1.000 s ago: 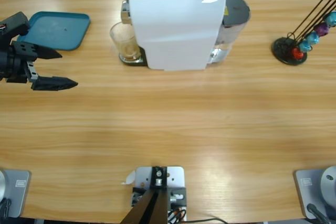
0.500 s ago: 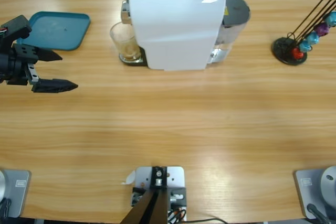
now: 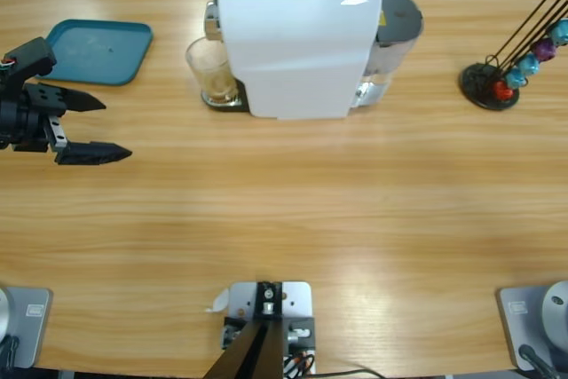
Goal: Pour coffee
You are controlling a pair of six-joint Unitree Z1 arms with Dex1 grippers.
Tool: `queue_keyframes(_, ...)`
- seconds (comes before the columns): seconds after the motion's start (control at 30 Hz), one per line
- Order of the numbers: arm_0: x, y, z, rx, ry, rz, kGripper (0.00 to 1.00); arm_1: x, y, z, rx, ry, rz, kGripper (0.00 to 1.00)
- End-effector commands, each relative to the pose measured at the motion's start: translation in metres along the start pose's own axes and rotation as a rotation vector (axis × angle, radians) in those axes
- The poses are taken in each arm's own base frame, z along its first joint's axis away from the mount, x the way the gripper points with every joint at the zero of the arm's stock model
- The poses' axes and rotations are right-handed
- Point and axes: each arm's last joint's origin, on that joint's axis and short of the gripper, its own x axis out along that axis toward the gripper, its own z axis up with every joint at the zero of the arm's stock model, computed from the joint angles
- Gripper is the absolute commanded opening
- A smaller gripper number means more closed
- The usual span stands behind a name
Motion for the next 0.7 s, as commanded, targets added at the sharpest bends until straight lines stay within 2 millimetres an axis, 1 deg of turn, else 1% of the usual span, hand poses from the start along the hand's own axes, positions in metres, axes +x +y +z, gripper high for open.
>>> queue_keyframes(0.03,-0.005,-0.004,-0.001,0.009,-0.026,0.005,1.000,-0.077,0.008,-0.050,-0.034,-0.060,0.035,1.000)
queue_keyframes(0.07,-0.005,-0.004,-0.001,0.010,-0.028,0.005,1.000,-0.073,0.008,-0.055,-0.024,-0.044,0.035,1.000)
queue_keyframes(0.13,-0.008,-0.006,-0.002,0.009,-0.034,0.006,1.000,-0.068,0.007,-0.057,-0.002,-0.029,0.033,1.000)
queue_keyframes(0.2,-0.010,-0.006,-0.002,0.012,-0.043,0.010,1.000,-0.064,0.008,-0.051,0.023,-0.034,0.027,1.000)
queue_keyframes(0.27,-0.012,-0.007,-0.001,0.015,-0.052,0.015,1.000,-0.059,0.009,-0.039,0.039,-0.047,0.024,1.000)
queue_keyframes(0.37,-0.014,-0.007,-0.001,0.011,-0.055,0.016,1.000,-0.040,0.010,-0.026,0.044,-0.023,0.011,1.000)
queue_keyframes(0.53,-0.013,-0.009,-0.005,0.008,-0.045,0.012,1.000,-0.021,0.010,-0.019,0.071,0.015,-0.012,1.000)
queue_keyframes(0.63,-0.013,-0.009,-0.005,0.008,-0.046,0.012,1.000,-0.019,0.009,-0.019,0.077,0.020,-0.019,1.000)
queue_keyframes(0.7,-0.014,-0.010,-0.006,0.010,-0.046,0.010,1.000,-0.029,0.009,-0.020,0.077,0.003,-0.021,1.000)
